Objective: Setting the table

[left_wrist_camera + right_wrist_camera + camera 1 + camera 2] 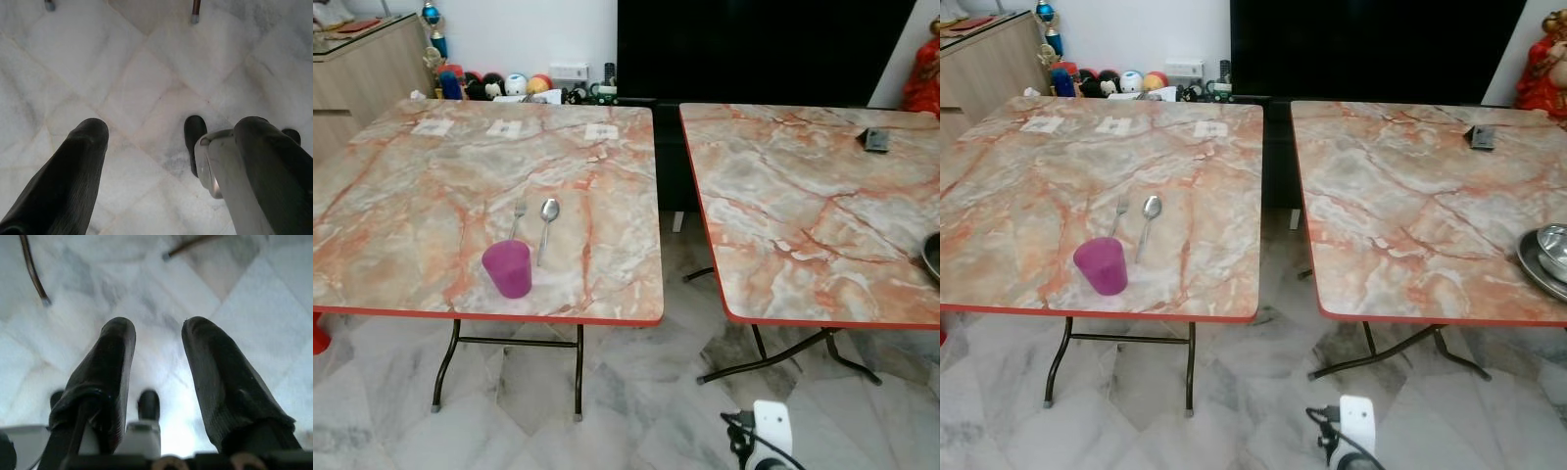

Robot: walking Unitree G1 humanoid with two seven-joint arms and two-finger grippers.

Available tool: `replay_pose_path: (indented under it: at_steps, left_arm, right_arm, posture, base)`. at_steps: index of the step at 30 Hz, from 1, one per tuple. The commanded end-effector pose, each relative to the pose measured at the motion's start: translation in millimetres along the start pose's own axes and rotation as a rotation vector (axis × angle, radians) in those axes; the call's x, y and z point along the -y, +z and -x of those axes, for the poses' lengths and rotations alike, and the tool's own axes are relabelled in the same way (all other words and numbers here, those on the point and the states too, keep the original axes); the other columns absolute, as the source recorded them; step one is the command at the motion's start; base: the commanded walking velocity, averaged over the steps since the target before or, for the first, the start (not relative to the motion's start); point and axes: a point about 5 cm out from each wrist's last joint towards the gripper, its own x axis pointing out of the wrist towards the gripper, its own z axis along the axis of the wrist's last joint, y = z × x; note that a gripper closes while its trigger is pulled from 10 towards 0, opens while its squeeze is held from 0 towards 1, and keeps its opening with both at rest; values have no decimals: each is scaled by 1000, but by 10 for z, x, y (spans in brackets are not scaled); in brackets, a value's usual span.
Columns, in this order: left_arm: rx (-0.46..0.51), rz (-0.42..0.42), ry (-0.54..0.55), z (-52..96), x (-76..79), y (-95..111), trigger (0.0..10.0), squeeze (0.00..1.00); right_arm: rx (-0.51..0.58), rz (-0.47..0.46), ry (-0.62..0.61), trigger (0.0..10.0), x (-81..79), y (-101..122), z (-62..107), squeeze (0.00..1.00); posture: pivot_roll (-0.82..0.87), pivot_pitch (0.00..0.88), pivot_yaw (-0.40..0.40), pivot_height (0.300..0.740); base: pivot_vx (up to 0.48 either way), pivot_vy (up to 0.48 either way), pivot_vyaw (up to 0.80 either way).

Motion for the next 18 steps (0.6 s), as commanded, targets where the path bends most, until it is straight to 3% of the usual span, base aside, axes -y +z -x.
replay_pose_path:
  at_steps: [1,9,15,18]
  left_arm:
    - [-9,-10,-1,3,16,-21,10000,0]
    - [66,-17,28,-28,12,130,10000,0]
    - [224,-38,43,-65,-29,454,10000,0]
    - [379,-51,20,-30,-33,657,10000,0]
  right_arm:
    - [-48,-14,-51,10000,84,-118,21,0]
    - [-106,-70,-87,10000,102,-308,64,0]
    - [-117,-17,-76,10000,82,-311,60,0]
    - [-105,-13,-78,10000,56,-249,38,0]
  posture:
    - [14,80,-12,740]
    - [15,87,-11,740]
    - [21,88,-12,740]
    - [21,86,-13,740]
  base:
    - [0,0,0]
    - [0,0,0]
    - [0,0,0]
    - [0,0,0]
